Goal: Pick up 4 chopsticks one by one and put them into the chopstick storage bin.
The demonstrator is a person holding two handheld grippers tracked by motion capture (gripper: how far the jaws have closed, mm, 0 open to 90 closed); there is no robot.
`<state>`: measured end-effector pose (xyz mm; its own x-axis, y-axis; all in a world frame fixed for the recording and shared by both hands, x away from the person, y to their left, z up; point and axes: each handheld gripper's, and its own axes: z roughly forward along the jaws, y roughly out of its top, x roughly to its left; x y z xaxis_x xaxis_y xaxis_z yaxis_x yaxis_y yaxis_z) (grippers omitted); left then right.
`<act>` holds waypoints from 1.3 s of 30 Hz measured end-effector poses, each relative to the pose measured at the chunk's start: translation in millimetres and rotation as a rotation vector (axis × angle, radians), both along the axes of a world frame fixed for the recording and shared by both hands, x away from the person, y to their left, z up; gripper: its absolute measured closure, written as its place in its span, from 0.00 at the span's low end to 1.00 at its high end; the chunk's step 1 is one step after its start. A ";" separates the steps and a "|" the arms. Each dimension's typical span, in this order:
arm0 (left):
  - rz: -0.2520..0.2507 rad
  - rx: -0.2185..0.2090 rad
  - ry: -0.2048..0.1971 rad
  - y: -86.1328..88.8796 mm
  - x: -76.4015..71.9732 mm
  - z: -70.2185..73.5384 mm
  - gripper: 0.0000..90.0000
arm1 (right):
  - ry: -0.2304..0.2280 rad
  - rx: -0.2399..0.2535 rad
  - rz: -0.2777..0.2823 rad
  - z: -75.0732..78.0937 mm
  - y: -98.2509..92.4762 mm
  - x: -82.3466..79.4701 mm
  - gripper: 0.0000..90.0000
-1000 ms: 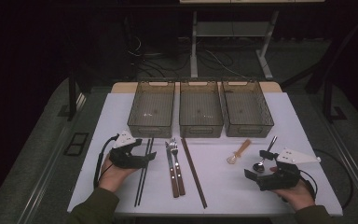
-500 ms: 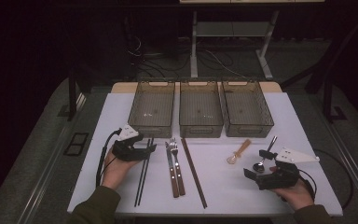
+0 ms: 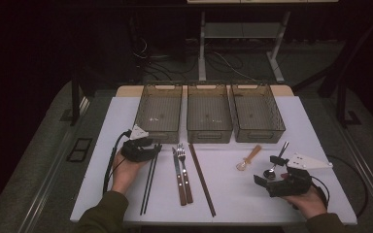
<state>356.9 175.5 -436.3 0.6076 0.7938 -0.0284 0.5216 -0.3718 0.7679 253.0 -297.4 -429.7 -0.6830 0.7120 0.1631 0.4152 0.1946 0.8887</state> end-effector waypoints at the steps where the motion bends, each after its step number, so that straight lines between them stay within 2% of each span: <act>1: 0.000 0.000 0.000 0.0 0.0 0.0 0.58 | 0.000 0.001 0.000 0.0 0.0 0.0 0.01; 8: 0.015 0.013 0.024 -2.1 2.9 -1.6 0.63 | 0.003 0.002 0.002 -0.2 0.3 0.0 0.01; 9: 0.017 0.035 0.036 -4.3 3.5 -2.3 0.64 | 0.006 0.002 0.002 -0.1 0.5 -0.2 0.02; 11: 0.020 0.042 0.043 -5.4 3.6 -2.9 0.64 | 0.006 0.002 0.002 0.0 0.7 -0.4 0.01; 17: 0.016 0.047 0.059 -7.5 4.6 -6.4 0.65 | 0.004 0.001 0.002 -0.2 0.9 -0.7 0.01; 21: 0.009 0.086 0.070 -10.3 4.9 -8.8 0.66 | 0.004 0.000 0.003 -0.2 1.1 -0.8 0.01; 39: -0.002 0.086 0.072 -11.7 4.7 -10.4 0.75 | -0.002 -0.014 0.009 -0.6 1.3 -0.9 0.01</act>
<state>361.6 163.8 -446.7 0.6076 0.7942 -0.0040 0.5738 -0.4355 0.6936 252.1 -296.1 -430.3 -0.6897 0.7080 0.1521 0.4115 0.2104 0.8868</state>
